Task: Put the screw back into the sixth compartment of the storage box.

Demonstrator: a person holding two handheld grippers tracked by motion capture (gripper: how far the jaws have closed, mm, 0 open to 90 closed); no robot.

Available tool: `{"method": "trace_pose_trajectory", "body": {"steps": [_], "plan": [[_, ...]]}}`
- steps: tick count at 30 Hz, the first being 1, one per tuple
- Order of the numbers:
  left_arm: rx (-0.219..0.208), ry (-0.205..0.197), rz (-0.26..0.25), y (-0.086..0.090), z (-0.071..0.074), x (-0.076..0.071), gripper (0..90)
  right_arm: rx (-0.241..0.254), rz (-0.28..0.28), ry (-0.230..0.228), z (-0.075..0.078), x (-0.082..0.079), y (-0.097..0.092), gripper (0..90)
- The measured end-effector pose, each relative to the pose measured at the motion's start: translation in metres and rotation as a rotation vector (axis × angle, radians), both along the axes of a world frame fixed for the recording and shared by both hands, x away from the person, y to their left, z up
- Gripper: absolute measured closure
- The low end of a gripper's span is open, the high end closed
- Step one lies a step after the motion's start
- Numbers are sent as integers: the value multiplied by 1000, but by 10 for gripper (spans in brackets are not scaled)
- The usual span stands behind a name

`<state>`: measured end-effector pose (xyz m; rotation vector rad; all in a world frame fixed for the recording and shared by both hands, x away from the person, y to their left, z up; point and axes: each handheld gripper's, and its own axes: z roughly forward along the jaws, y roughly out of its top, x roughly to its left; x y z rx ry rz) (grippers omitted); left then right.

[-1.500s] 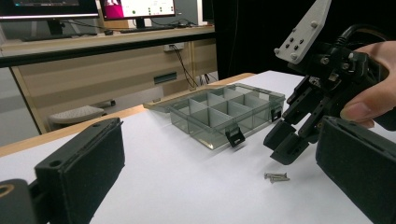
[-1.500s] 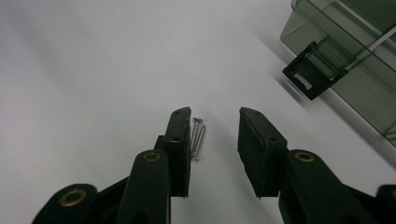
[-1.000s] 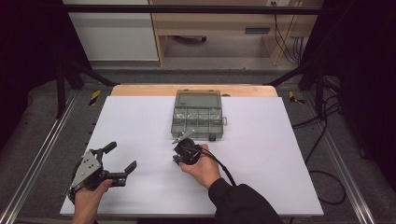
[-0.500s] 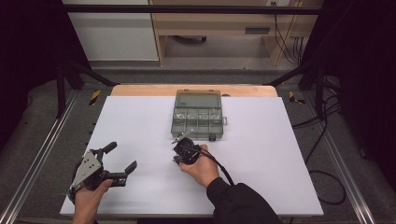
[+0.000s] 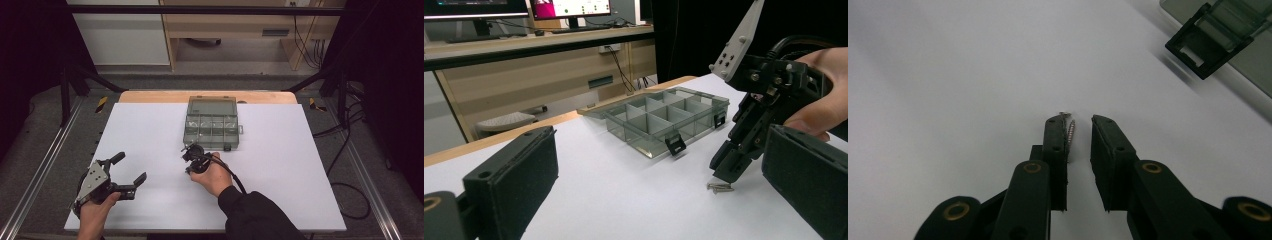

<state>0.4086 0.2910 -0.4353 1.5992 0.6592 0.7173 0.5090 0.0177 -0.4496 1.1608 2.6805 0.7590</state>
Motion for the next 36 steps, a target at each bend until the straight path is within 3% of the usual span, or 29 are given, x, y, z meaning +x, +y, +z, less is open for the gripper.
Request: {"method": "trace_pose_trajectory", "body": {"steps": [6,8,16,18,27,36], "plan": [[0,0,-1,0,0,0,15,-31,2,7,-1,4,3,787],[-3,2,-1,0,0,0,14,-14,-16,24,-1,4,4,796],[-2,2,-1,0,0,0,15,-27,15,7,-2,4,4,810],[-1,3,-1,0,0,0,15,-12,-1,26,-1,2,7,809],[-1,4,-3,-1,0,0,15,-48,33,4,-6,3,6,857],[0,4,-3,-1,0,0,15,-18,12,-6,-3,3,1,878]]}}
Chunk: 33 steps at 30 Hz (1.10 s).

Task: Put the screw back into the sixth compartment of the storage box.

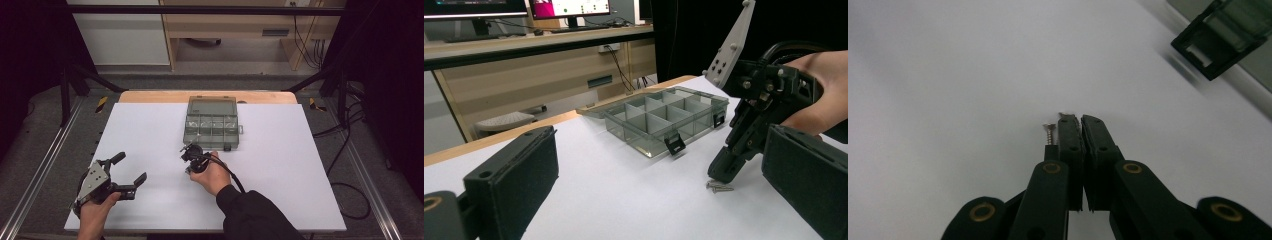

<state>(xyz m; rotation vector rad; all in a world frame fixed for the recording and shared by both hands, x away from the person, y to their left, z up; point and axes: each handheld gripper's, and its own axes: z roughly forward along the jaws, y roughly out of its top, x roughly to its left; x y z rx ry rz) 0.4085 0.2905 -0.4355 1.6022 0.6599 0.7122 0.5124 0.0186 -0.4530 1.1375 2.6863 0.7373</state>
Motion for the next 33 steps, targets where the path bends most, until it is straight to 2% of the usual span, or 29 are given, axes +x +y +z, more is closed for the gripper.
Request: {"method": "trace_pose_trajectory", "body": {"steps": [5,7,8,10,11,13,14,15,16,22,23,33], "plan": [[4,1,0,0,0,0,15,32,-20,-43,8,2,-13,877],[14,1,0,0,0,0,15,61,-52,-61,13,3,-19,878],[15,1,0,0,0,0,15,55,-45,-76,16,4,-24,878],[16,2,0,0,0,0,15,76,-54,-100,20,6,-30,878],[16,2,0,0,0,0,15,94,-79,-129,27,8,-37,878],[16,3,-1,0,0,0,16,102,-81,-142,29,9,-40,878],[16,4,-1,0,0,0,15,112,-92,-175,35,12,-47,877],[16,4,-1,0,0,0,15,112,-92,-175,35,12,-47,877],[18,4,-2,-1,0,0,16,121,-96,-203,38,16,-52,878],[30,3,-3,-1,-1,0,16,125,-124,-236,41,30,-59,878],[31,4,-3,-1,-1,0,16,136,-138,-240,39,37,-60,877],[36,6,-6,-2,-1,0,17,146,-180,-257,30,59,-59,876]]}}
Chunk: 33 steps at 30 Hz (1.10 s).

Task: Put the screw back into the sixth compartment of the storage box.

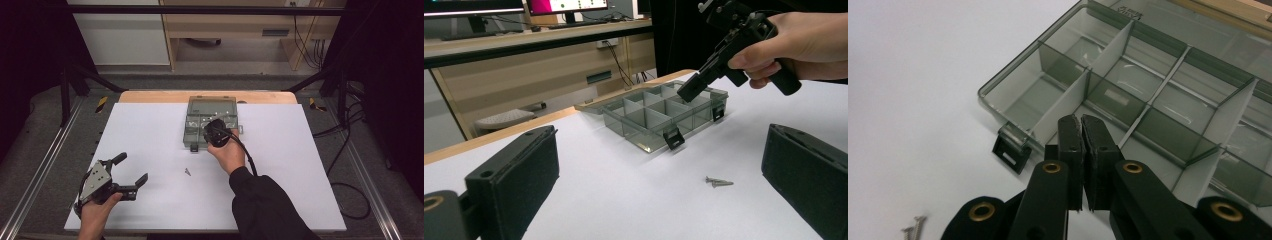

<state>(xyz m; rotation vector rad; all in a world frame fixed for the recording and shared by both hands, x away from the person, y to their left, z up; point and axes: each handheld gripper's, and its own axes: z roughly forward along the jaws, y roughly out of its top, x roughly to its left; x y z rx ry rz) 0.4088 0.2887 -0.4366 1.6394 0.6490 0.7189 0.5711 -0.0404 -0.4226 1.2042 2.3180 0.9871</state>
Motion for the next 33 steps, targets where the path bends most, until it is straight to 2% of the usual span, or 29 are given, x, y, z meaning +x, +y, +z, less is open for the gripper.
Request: {"method": "trace_pose_trajectory", "body": {"steps": [2,5,8,13,16,18,22,24,27,30,33], "plan": [[-7,1,1,0,0,0,17,8,-4,0,-2,3,0,863],[-6,1,1,0,0,0,17,17,0,-21,-2,4,-2,751],[-3,1,0,-1,0,1,18,12,12,-33,0,1,-2,704],[-4,1,0,-1,0,0,18,9,36,-52,10,-10,1,536],[3,2,-2,0,0,1,18,-6,28,-58,15,-15,2,378],[-4,3,-2,-1,-1,1,18,-26,25,-60,17,-19,3,326],[-2,4,-3,-1,-1,1,18,-26,36,-48,21,-27,2,224],[-4,6,-3,-1,-1,1,18,-37,37,-47,23,-30,3,196],[1,5,-2,-1,-1,1,18,-28,50,-46,24,-35,2,153],[9,9,0,-1,-1,1,18,-39,57,-15,25,-39,2,106],[7,9,0,-1,-1,1,18,-52,72,-24,25,-46,2,78]]}}
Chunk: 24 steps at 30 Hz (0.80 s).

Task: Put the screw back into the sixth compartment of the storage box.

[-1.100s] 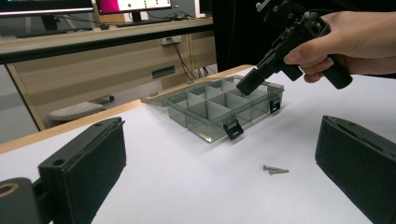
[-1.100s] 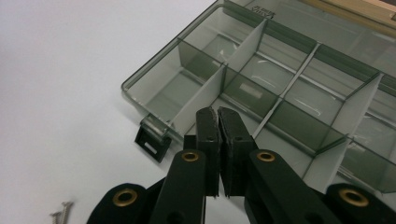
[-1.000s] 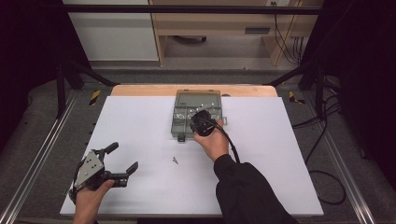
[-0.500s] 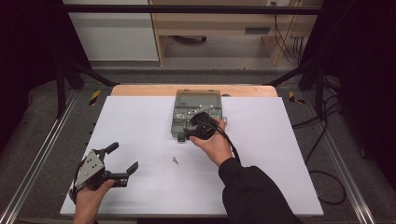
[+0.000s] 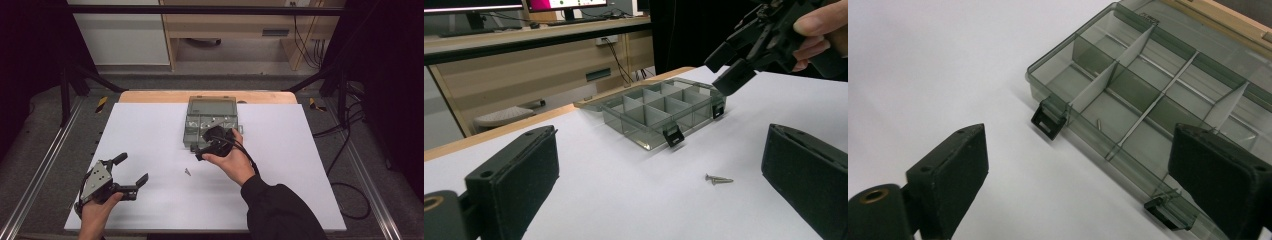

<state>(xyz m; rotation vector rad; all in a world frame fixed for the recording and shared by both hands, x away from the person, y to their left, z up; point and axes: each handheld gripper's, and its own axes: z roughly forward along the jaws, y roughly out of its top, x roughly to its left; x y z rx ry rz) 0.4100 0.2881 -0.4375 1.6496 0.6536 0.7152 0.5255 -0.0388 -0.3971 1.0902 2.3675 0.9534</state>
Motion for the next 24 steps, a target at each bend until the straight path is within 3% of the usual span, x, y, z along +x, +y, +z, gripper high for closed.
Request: {"method": "trace_pose_trajectory", "body": {"steps": [8,24], "plan": [[-1,0,1,0,0,0,17,-21,32,27,-5,-11,-3,79],[-7,-8,0,0,1,-1,16,-52,95,99,-34,-32,4,83]]}}
